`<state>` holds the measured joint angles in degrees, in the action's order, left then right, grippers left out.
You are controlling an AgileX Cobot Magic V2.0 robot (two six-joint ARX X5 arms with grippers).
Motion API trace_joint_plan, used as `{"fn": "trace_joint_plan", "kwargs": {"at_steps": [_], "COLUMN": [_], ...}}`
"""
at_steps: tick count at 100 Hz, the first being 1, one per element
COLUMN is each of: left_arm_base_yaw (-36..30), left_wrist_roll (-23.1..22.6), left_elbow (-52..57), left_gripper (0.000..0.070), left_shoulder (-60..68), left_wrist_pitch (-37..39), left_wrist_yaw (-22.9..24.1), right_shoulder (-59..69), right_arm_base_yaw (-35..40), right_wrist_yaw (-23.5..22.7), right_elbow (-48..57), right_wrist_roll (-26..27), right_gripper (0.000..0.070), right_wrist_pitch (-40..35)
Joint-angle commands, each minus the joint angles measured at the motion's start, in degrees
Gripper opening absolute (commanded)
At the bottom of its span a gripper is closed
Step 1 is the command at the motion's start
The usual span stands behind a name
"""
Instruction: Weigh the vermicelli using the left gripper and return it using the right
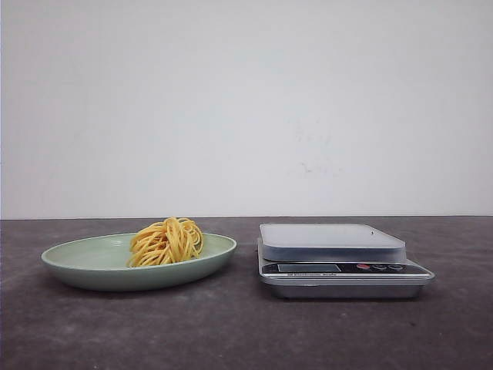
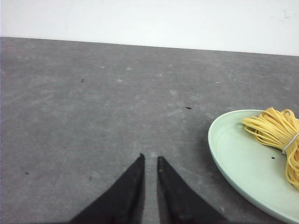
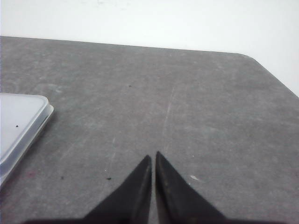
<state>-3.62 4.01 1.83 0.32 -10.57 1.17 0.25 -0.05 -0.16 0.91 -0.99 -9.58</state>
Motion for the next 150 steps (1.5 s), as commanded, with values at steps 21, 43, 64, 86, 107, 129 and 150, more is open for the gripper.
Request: {"fn": "trace_joint_plan", "kwargs": {"at_steps": [21,43,64,86,107,129,150], "left_arm_base_yaw": [0.0,0.0,0.0,0.0,0.0,0.0,0.0], "left_wrist_roll": [-0.5,-0.5,-0.5,-0.5,-0.5,-0.5,-0.7], "left_elbow": [-1.0,-1.0,-1.0,-1.0,-1.0,-1.0,-1.0], "left_gripper": [0.0016,0.0016,0.0016,0.0016,0.0016,0.0016,0.0016], "left_shoulder": [0.0,0.0,0.0,0.0,0.0,0.0,0.0], "left_wrist_pitch": [-0.2,-0.2,-0.2,-0.2,-0.2,-0.2,-0.2], "left_wrist_yaw": [-0.1,-0.1,-0.1,-0.1,-0.1,-0.1,-0.1], "right_shoulder": [0.0,0.0,0.0,0.0,0.0,0.0,0.0], "right_arm_base_yaw": [-0.1,-0.1,-0.1,-0.1,-0.1,-0.1,-0.1], "right_wrist_yaw": [0.2,0.2,0.2,0.2,0.2,0.2,-1.8], "right_elbow": [-0.2,-0.2,-0.2,-0.2,-0.2,-0.2,-0.2], "right_wrist_roll": [1.0,1.0,1.0,1.0,1.0,1.0,2.5], "right_gripper": [0.0006,0.0006,0.0006,0.0006,0.0006,0.0006,0.0006], "right_wrist_pitch": [0.8,0.8,0.8,0.8,0.8,0.8,0.8]}}
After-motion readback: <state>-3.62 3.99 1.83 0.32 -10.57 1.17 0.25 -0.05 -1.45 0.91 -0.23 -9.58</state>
